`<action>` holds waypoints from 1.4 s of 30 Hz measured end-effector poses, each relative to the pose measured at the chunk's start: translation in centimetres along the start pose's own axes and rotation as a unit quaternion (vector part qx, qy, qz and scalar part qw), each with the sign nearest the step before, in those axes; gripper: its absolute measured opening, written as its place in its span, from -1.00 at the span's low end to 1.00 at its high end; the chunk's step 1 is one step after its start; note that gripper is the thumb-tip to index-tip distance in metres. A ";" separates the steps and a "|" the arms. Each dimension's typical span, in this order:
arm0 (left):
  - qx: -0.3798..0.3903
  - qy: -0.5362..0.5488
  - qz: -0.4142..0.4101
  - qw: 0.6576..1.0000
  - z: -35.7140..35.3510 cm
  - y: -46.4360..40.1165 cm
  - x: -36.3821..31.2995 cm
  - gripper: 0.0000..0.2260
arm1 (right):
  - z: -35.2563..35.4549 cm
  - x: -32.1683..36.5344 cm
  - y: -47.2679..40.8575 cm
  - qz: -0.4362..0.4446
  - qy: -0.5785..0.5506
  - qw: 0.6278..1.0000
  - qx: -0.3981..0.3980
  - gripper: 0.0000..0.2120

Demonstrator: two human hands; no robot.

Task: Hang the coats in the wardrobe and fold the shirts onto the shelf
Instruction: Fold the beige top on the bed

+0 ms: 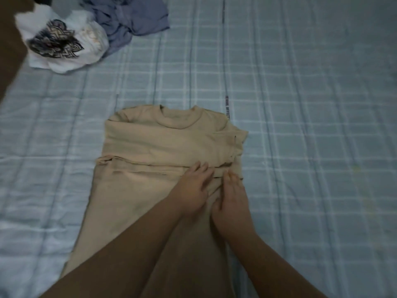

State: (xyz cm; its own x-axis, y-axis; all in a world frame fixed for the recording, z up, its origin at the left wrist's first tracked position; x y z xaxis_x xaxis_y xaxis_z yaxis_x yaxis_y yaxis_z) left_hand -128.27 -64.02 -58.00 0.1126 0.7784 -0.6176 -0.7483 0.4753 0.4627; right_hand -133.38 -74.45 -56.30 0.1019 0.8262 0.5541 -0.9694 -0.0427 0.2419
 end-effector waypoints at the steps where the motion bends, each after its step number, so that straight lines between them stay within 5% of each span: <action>1: 0.007 0.000 0.010 1.000 -0.6 1.6 1.7 -0.33 | -0.4 0.3 1.0 -0.003 0.006 1.000 0.004 -0.35; 12: -0.027 -0.031 0.118 0.992 -3.9 25.9 16.3 -0.44 | -8.9 1.5 16.5 -0.054 0.153 0.974 0.161 -0.36; 16: -0.094 0.000 0.187 0.978 -3.7 32.1 19.5 -0.52 | -7.9 0.4 19.6 -0.091 0.054 0.990 0.090 -0.50; 20: -0.186 0.099 0.307 0.928 -3.7 36.6 23.1 -0.47 | -5.0 -1.4 22.3 -0.242 -0.113 0.964 0.001 -0.59; 25: -0.178 0.269 0.416 0.850 -6.1 38.9 26.7 -0.77 | -6.4 -5.7 24.0 -0.383 -0.147 0.906 0.104 -0.68; 29: -0.181 0.255 0.403 0.860 -5.2 40.4 26.3 -0.77 | -7.1 -9.0 25.2 -0.379 -0.180 0.899 0.127 -0.72; 33: -0.178 0.453 0.356 0.797 -5.7 43.4 24.5 -0.74 | -3.5 -6.1 28.7 -0.395 -0.312 0.859 0.094 -0.95; 38: -0.165 0.595 0.286 0.732 -4.5 46.5 20.1 -0.80 | 1.2 -1.0 32.1 -0.369 -0.518 0.772 -0.006 -0.73; 42: -0.133 0.603 0.256 0.744 -3.0 48.2 18.1 -0.82 | 3.6 0.2 33.8 -0.386 -0.550 0.740 -0.042 -0.74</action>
State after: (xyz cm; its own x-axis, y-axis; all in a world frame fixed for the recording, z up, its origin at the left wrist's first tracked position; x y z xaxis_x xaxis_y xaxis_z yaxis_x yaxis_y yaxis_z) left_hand -164.26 -28.28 -48.82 -0.7799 -0.1799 -0.5996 -0.6123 0.0203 0.7904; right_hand -165.28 -77.73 -45.14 0.7076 -0.3714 0.6012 -0.5338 0.2766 0.7991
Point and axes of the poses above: each hand's wrist, its own y-axis away from the middle knuckle, its own z-axis out of the back of the hand, x = y × z, the point moved 10 cm from there along -y, towards the middle knuckle, and after that the axes turned 9 degrees about x, right-handed, at the moved point
